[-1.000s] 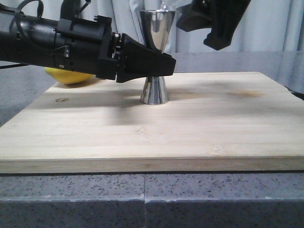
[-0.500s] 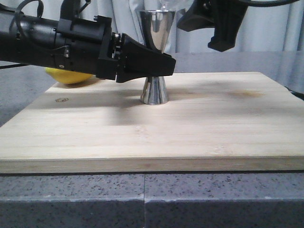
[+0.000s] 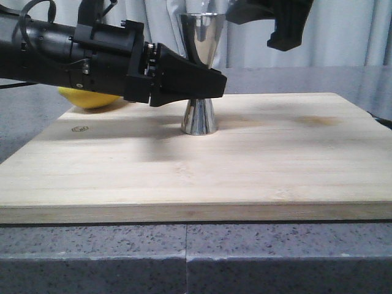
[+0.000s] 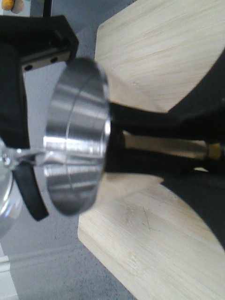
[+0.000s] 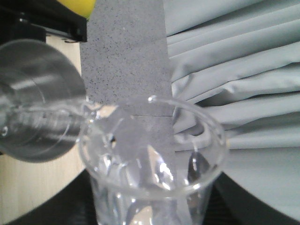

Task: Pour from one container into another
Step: 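Tilt the beaker with the right gripper, pouring liquid into the jigger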

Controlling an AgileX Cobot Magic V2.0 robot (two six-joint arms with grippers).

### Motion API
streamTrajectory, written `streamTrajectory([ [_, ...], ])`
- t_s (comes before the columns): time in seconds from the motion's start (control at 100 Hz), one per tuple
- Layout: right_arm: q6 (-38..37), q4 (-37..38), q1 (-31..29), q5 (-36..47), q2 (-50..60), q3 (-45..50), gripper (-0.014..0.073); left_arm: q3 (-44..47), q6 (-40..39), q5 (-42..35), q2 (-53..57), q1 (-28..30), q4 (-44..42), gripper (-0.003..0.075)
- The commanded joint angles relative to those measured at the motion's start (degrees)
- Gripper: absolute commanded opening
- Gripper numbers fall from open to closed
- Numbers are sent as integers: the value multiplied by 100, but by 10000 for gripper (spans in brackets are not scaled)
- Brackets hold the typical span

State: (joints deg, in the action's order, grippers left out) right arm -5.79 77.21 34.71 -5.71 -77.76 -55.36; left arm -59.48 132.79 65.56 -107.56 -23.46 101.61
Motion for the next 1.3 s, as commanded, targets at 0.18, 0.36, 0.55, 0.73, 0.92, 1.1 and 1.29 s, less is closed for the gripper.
streamTrajectory([
  [0.18,0,453,6,117,173,-228,258,-148,1,350,218,-45,445,-19],
  [0.36,0,699,6,117,173,-228,258,-148,1,350,218,-45,445,-19],
  [0.55,0,757,6,117,173,-228,258,-148,1,350,218,-45,445,-19],
  [0.73,0,877,6,117,173,-228,258,-148,1,350,218,-45,445,-19],
  [0.92,0,1064,6,117,173,-228,258,-148,1,350,218,-45,445,-19],
  [1.1,0,1373,6,117,173,-228,258,-148,1,350,218,-45,445,-19],
  [1.29,0,1500,6,117,173,-228,258,-148,1,350,218,-45,445,-19],
])
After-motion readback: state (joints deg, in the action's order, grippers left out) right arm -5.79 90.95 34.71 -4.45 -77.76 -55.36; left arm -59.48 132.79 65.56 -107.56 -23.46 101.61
